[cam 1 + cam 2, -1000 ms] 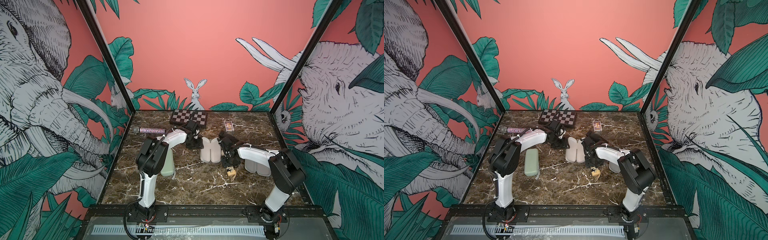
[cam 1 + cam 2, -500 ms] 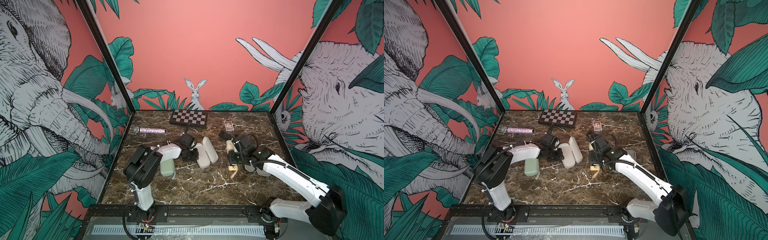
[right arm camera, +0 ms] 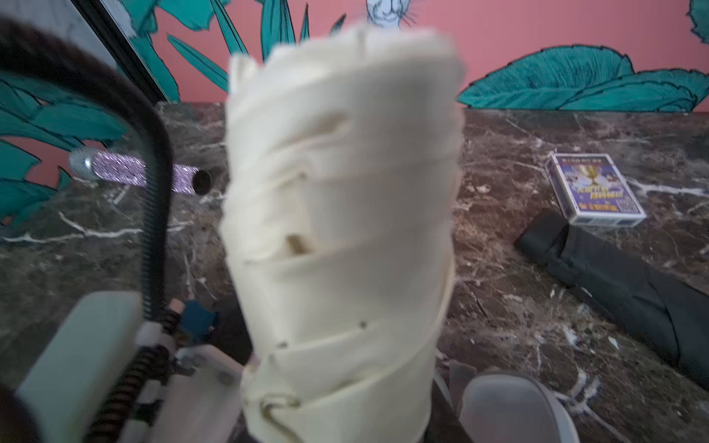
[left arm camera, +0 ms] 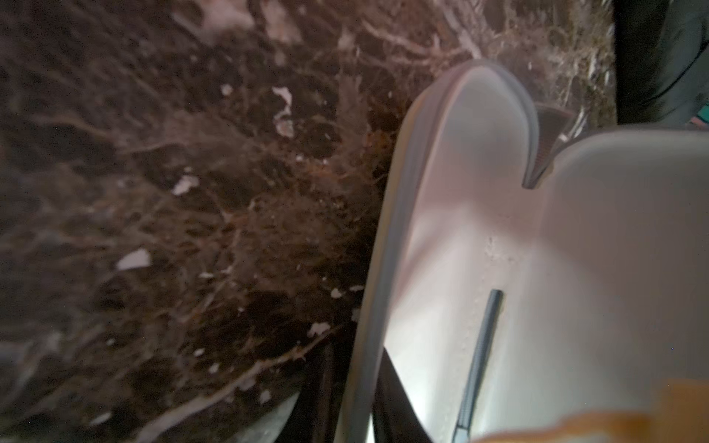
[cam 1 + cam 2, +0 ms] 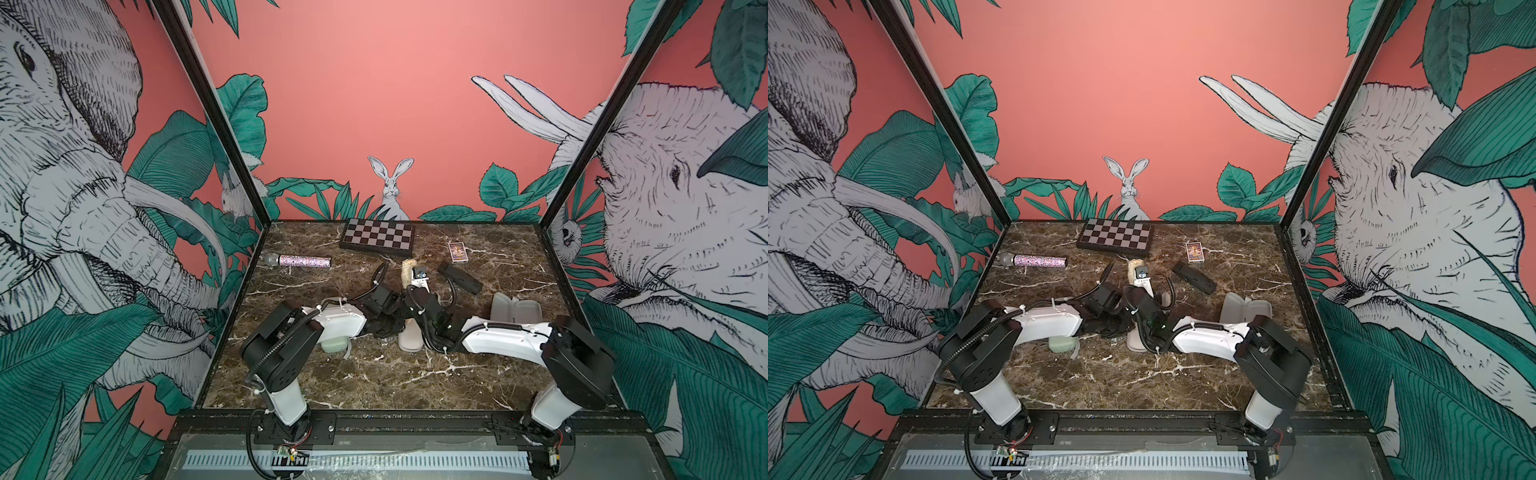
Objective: Put umbrellas into zippered umbrella sleeves
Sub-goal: Pick up the umbrella from the center of the board, then place the umbrella in the umbrella sleeve.
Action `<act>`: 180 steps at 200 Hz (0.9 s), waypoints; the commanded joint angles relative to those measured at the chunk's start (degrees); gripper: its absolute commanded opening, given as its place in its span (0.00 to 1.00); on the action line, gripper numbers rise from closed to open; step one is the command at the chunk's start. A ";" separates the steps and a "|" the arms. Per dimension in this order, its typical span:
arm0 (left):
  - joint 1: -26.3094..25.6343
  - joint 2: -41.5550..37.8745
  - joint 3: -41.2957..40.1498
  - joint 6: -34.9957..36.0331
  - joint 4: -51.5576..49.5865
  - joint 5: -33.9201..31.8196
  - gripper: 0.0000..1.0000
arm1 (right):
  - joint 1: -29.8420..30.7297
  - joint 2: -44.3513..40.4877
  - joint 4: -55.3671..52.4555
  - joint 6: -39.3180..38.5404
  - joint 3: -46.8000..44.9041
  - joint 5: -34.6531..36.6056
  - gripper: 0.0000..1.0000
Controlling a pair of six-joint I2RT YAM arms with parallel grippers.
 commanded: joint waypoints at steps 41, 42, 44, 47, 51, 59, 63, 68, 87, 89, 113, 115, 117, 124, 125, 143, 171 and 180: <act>-1.58 -3.03 -7.93 -12.38 15.40 -4.86 0.08 | 4.71 -2.59 -10.06 15.55 -1.86 4.29 0.15; -1.67 -3.14 -7.97 -12.53 15.50 -5.12 0.07 | 4.78 -2.59 -10.32 15.92 -1.80 4.32 0.15; -1.95 -3.22 -8.18 -12.75 15.58 -5.53 0.07 | 4.84 -2.63 -11.15 16.58 -1.62 4.41 0.15; -2.22 -3.47 -8.46 -13.11 15.80 -6.22 0.06 | 5.12 -2.59 -11.92 17.72 -1.58 4.71 0.15; -2.76 -3.82 -8.80 -13.59 16.18 -7.10 0.06 | 5.40 -2.64 -13.02 19.06 -1.41 4.96 0.15; -3.73 -4.24 -9.45 -14.44 17.16 -8.35 0.05 | 5.79 -2.17 -14.58 20.92 -1.02 5.22 0.15; -3.95 -4.24 -9.58 -14.63 17.63 -8.53 0.05 | 5.94 -1.57 -15.15 21.38 -0.75 5.30 0.15; -4.10 -4.09 -9.53 -14.53 18.01 -8.30 0.05 | 6.08 -0.72 -15.49 21.86 -0.68 5.55 0.16; -4.19 -4.06 -9.64 -13.89 17.86 -7.65 0.05 | 5.91 2.06 -17.32 22.17 0.53 4.31 0.16; -4.14 -4.13 -9.63 -13.77 17.71 -7.70 0.05 | 5.91 2.33 -17.93 21.93 0.85 4.34 0.16; -3.95 -5.15 -9.15 -11.45 15.80 -7.83 0.06 | 5.21 3.85 -18.86 20.57 1.01 2.01 0.18; -3.97 -5.13 -8.98 -11.21 15.67 -7.61 0.06 | 4.97 3.99 -18.73 20.38 1.01 1.52 0.18; -3.96 -5.06 -8.85 -11.06 15.58 -7.36 0.06 | 4.77 4.20 -18.68 20.18 0.99 0.99 0.19; -4.02 -4.66 -8.48 -10.55 15.75 -6.50 0.07 | 3.95 4.99 -18.55 19.12 1.57 -1.32 0.20; -3.99 -4.61 -8.47 -10.47 15.81 -6.33 0.07 | 3.83 5.20 -18.56 18.84 1.67 -1.78 0.20; -3.67 -3.82 -8.28 -9.08 17.22 -4.71 0.09 | 2.09 6.77 -19.88 16.43 3.43 -6.37 0.22; -1.01 -4.49 -9.01 -5.39 17.06 -1.15 0.14 | 0.76 5.53 -21.82 14.61 3.74 -10.51 0.34; -0.43 -4.70 -9.16 -4.66 16.70 -0.45 0.14 | 0.64 4.97 -24.28 13.52 4.65 -11.49 0.39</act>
